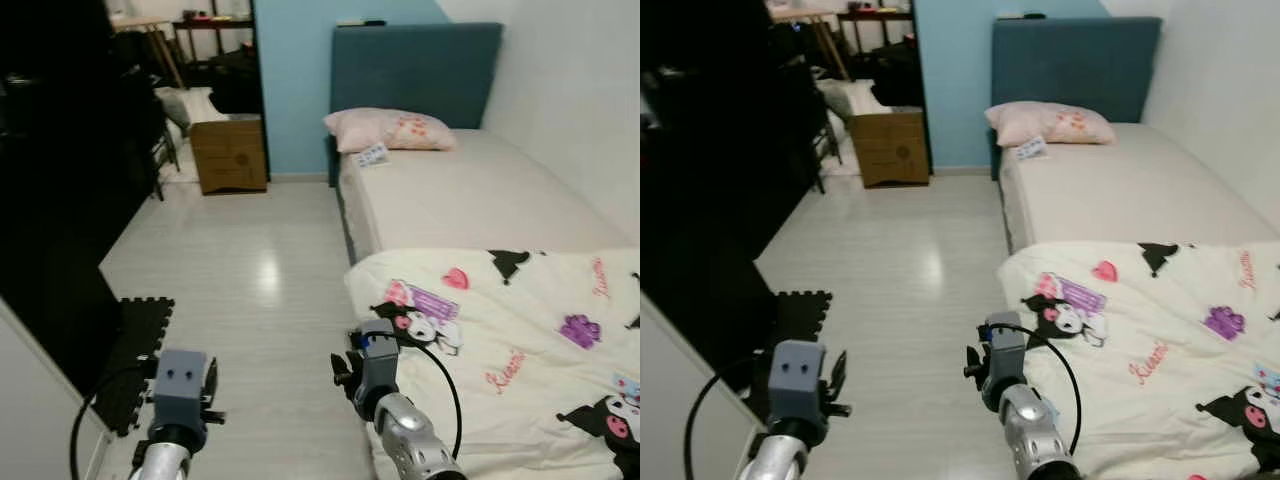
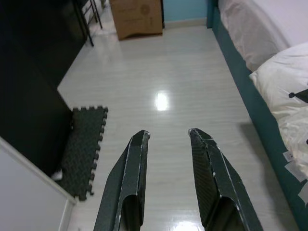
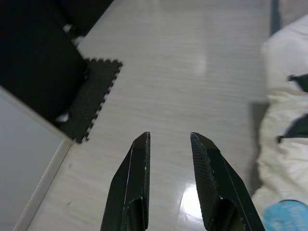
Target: Clean up the room
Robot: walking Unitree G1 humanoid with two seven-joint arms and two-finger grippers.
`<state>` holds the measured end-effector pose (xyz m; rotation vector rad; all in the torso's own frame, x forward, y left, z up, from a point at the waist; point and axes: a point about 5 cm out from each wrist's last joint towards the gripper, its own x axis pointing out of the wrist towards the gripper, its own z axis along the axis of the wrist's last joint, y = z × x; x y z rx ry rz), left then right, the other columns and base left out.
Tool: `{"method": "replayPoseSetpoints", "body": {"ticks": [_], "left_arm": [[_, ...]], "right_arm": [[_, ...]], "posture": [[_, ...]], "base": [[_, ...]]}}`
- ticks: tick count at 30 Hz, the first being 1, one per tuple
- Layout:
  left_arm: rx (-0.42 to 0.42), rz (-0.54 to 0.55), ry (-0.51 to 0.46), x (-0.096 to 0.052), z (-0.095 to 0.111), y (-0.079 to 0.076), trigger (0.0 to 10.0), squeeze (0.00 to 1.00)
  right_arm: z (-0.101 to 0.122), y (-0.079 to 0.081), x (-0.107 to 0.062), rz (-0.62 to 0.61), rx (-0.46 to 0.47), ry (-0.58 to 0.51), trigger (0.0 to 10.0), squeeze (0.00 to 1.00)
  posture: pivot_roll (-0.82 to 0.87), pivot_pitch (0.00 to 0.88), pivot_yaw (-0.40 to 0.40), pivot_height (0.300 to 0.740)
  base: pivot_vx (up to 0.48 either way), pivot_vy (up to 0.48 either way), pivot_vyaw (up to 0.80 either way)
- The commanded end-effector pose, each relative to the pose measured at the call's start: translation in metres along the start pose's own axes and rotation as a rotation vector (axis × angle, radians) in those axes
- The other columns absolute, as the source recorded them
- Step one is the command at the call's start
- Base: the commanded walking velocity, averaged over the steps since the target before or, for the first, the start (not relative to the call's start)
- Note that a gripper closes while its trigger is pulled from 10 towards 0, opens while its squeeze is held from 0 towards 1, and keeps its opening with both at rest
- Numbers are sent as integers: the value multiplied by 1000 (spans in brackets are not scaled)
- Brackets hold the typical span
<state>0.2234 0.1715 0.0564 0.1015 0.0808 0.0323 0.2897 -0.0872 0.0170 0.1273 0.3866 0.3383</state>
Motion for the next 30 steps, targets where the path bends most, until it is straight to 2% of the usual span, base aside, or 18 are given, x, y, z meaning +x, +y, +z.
{"method": "replayPoseSetpoints", "body": {"ticks": [1,4,17,23,30], "left_arm": [[8,-16,16,0,-2,-3,10000,0],[-4,-5,27,0,-3,-3,10000,0],[29,37,55,3,-6,-1,10000,0],[30,64,74,4,-8,4,10000,0],[31,56,86,2,-10,2,10000,0]], "right_arm": [[0,-4,-1,-12,-7,-2,10000,0],[1,-4,0,-13,-7,-2,10000,0],[4,-5,2,-10,1,-10,10000,0],[7,-1,3,14,-40,-15,10000,0],[6,2,4,32,-46,-13,10000,0]], "posture": [[24,0,-15,740],[25,0,-14,740],[28,0,-15,740],[32,0,-17,740],[35,0,-16,740]], "base": [[0,-480,0],[0,-480,0],[0,0,0],[0,0,0],[0,0,746]]}}
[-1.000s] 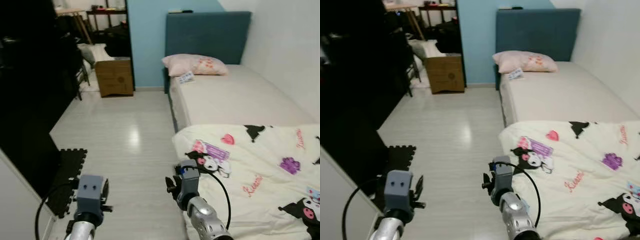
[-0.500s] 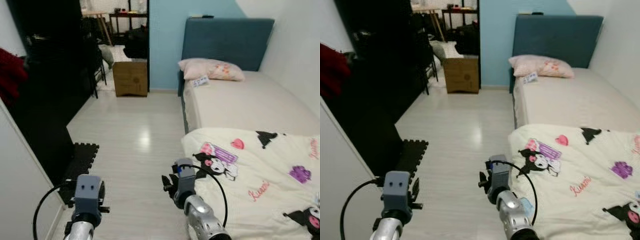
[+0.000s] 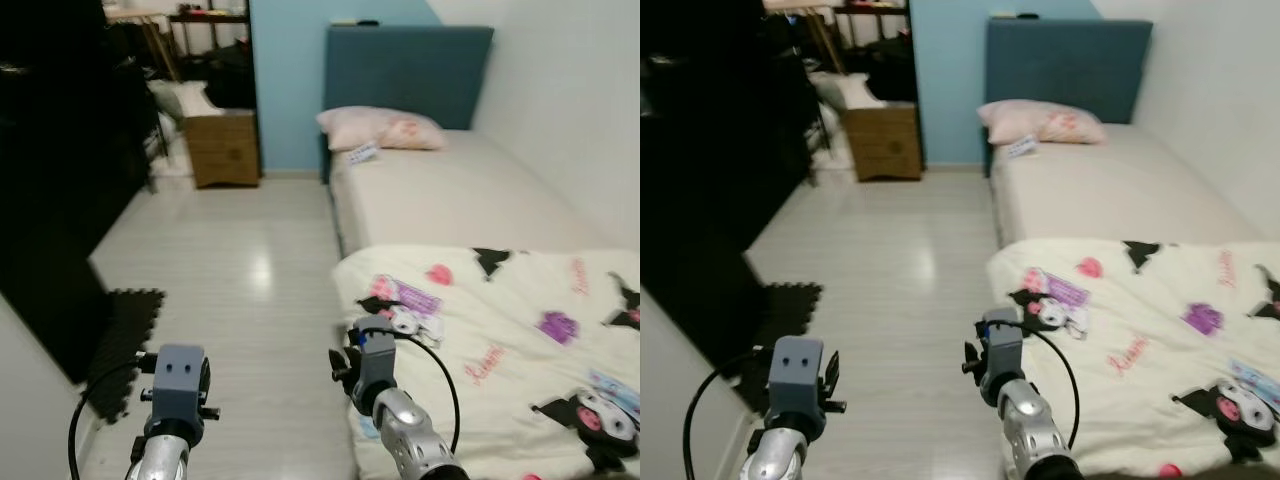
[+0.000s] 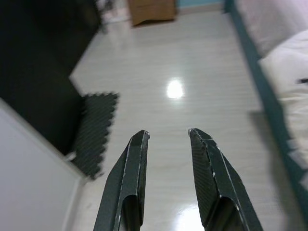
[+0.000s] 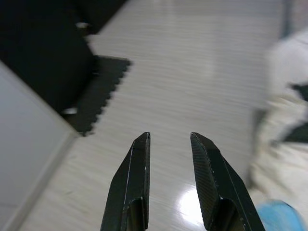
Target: Clean up the room
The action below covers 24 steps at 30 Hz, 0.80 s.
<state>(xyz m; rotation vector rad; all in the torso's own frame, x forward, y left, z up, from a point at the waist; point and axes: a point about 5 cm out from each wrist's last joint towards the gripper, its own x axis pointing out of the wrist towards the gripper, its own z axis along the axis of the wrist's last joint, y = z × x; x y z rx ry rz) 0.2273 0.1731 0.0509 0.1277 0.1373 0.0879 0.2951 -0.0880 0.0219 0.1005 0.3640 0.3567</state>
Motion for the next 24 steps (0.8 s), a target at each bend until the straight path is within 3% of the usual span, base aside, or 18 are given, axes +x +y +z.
{"method": "replayPoseSetpoints", "body": {"ticks": [1,13,15,24], "left_arm": [[10,0,29,-2,-5,1,10000,0],[17,-23,24,6,-1,-6,10000,0],[18,-44,16,9,0,-8,10000,0],[-17,-60,6,14,5,-7,10000,0]], "right_arm": [[-1,4,1,20,-13,3,10000,0],[3,-4,1,-20,3,-11,10000,0],[3,-11,0,-76,13,-13,10000,0],[4,-17,0,-129,8,-15,10000,0]], "posture": [[35,0,-15,740],[24,0,-4,740],[21,0,-2,740],[21,0,-3,740]], "base": [[0,0,800],[0,0,800],[0,0,0],[0,0,0]]}}
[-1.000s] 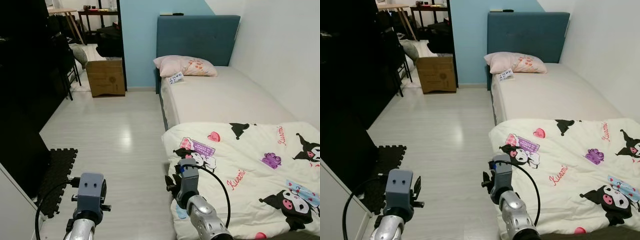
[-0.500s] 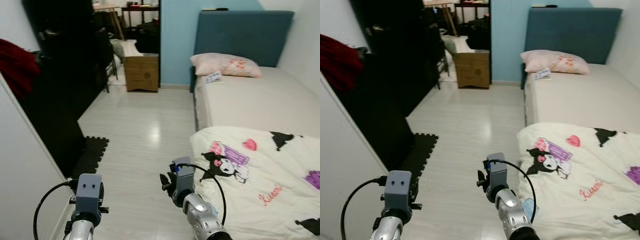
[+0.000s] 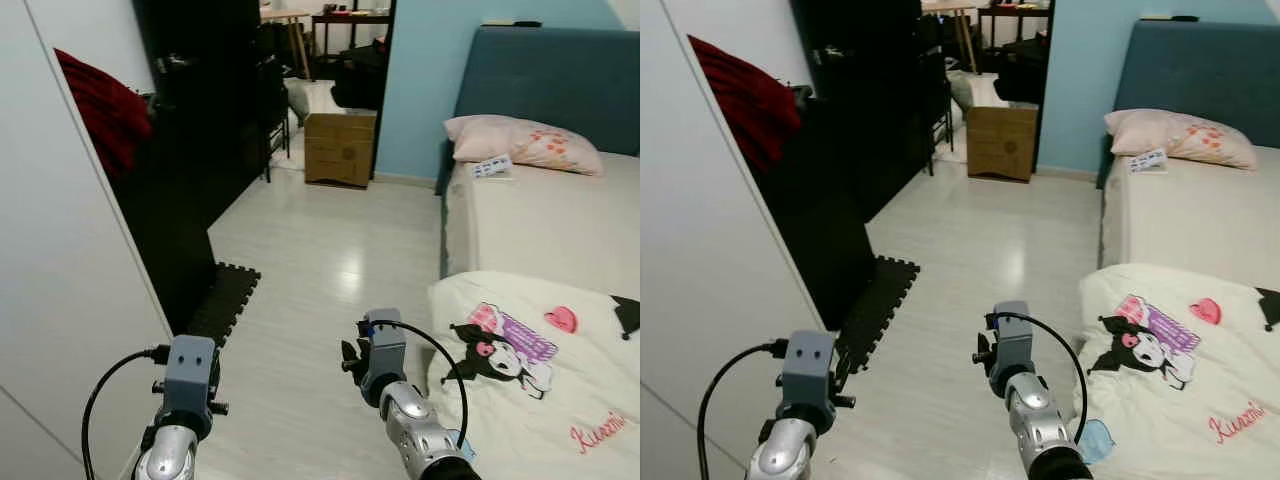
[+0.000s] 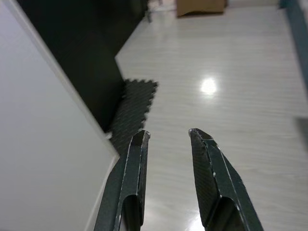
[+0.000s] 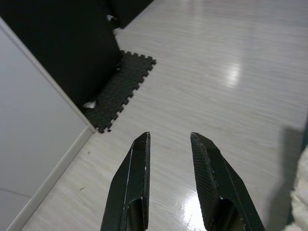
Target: Clean up the room
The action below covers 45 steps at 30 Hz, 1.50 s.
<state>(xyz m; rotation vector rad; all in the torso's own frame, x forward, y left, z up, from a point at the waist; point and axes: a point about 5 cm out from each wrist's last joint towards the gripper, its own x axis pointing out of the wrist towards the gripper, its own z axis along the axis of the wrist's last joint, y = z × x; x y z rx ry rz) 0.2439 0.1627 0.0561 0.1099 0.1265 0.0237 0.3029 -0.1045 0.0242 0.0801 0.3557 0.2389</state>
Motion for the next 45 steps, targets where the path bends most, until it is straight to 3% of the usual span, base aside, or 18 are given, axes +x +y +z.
{"method": "replayPoseSetpoints", "body": {"ticks": [1,15,45], "left_arm": [[-6,-1,14,-1,-3,4,10000,0],[-35,-17,-14,4,2,2,10000,0],[-48,-13,-53,9,8,1,10000,0]], "right_arm": [[-1,0,0,-15,10,-2,10000,0],[-2,-3,0,-36,13,-1,10000,0],[1,-2,1,-33,14,-23,10000,0]], "posture": [[21,0,-4,740],[15,0,-4,740],[3,0,0,740]], "base": [[0,0,0],[246,0,0],[383,0,0]]}}
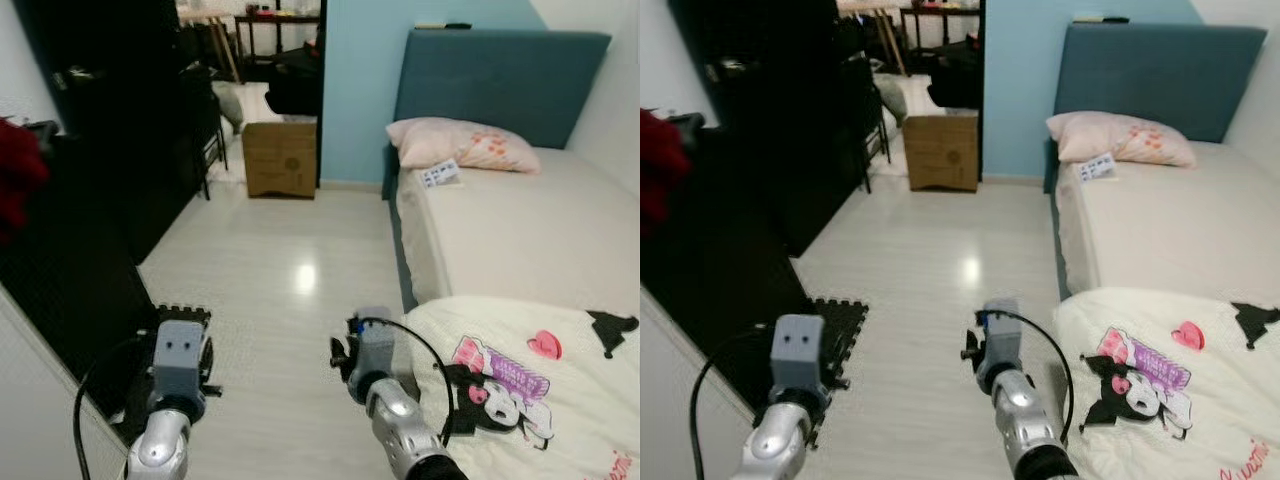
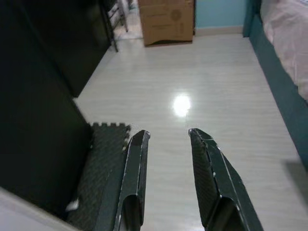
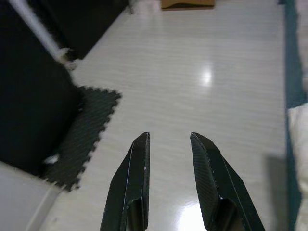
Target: Clean up the room
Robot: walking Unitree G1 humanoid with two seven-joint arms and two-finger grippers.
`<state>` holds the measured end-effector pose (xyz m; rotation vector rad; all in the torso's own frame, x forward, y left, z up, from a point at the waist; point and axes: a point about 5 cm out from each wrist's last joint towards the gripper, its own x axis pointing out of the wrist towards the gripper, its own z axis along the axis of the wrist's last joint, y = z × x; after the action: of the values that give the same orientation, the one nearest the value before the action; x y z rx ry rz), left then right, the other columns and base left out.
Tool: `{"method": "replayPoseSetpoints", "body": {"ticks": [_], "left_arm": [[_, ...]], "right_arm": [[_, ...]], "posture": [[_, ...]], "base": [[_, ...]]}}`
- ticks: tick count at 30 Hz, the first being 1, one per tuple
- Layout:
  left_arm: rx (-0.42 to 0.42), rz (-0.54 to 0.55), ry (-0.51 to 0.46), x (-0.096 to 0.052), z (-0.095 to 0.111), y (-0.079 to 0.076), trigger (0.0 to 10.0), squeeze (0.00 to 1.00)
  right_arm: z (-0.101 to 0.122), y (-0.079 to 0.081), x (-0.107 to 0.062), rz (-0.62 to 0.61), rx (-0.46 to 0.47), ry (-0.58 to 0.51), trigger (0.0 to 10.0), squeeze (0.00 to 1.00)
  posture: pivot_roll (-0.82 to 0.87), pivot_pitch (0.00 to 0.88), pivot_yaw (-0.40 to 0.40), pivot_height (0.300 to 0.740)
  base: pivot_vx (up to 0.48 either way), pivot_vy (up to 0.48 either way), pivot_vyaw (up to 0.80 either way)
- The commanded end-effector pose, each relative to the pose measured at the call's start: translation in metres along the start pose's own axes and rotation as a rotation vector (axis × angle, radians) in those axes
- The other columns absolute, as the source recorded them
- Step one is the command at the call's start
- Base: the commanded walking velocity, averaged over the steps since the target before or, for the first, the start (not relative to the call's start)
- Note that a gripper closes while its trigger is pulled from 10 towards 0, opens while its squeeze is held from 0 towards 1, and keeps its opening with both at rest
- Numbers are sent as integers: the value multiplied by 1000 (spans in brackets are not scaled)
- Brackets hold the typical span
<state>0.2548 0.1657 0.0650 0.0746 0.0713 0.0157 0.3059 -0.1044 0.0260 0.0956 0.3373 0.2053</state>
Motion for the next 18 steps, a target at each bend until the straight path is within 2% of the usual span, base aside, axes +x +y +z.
{"method": "replayPoseSetpoints", "body": {"ticks": [1,12,18], "left_arm": [[-12,-6,3,-1,-2,-2,10000,0],[-11,-11,0,3,0,-3,10000,0],[-11,-11,-4,4,0,-3,10000,0]], "right_arm": [[-1,-1,-1,-5,-3,-4,10000,0],[-1,-2,-1,-6,20,-13,10000,0],[0,-1,-1,3,21,-20,10000,0]], "posture": [[2,0,4,740],[6,0,7,740],[6,0,6,740]], "base": [[390,0,0],[389,0,0],[387,0,-742]]}}
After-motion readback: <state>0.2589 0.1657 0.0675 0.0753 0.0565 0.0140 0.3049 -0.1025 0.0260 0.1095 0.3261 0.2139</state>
